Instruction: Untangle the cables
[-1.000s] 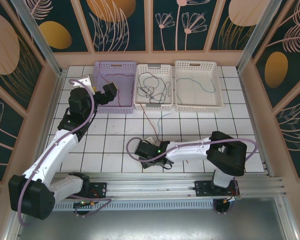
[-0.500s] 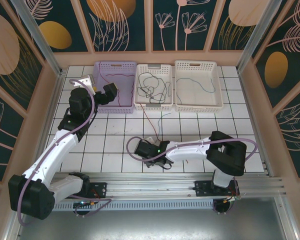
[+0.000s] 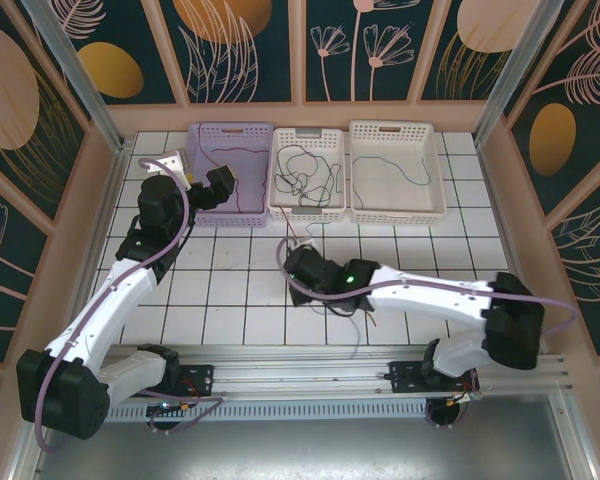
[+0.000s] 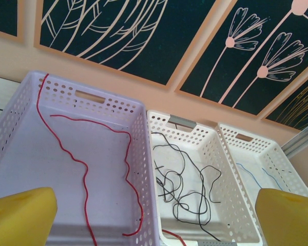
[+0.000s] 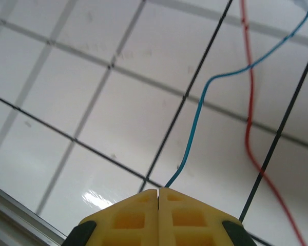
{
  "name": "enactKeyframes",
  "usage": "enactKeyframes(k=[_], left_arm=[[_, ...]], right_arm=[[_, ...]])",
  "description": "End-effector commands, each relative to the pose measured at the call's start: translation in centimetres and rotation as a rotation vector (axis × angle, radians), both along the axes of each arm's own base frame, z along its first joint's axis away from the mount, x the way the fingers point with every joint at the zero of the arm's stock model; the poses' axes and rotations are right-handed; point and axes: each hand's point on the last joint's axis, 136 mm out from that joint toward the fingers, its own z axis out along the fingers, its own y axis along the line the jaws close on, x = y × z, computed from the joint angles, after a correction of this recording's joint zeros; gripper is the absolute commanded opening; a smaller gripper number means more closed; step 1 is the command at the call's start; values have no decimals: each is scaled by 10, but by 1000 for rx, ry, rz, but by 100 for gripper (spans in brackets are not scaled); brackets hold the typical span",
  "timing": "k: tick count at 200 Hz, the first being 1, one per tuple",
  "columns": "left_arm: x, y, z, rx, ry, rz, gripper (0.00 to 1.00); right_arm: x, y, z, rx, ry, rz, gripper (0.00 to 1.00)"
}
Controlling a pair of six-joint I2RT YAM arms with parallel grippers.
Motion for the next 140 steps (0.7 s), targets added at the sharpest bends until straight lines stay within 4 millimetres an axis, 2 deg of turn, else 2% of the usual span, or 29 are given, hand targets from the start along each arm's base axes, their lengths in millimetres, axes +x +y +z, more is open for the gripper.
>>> enactKeyframes(k=[1, 27, 81, 122, 140], left_arm=[[1, -4, 11, 11, -26, -18, 99], [1, -5, 10, 8, -21, -24, 98], [2, -5, 9, 10, -18, -25, 98], [2, -6, 7, 13, -14, -25, 99], [3, -6, 5, 14, -8, -28, 98]], right_arm=[[10, -15, 40, 41, -68, -17, 0], [20, -34, 83, 104, -137, -58, 0], [57, -75, 177, 233, -285, -152, 0], [92, -100, 223, 273, -354, -216, 0], [111, -118, 241, 304, -373, -260, 0]])
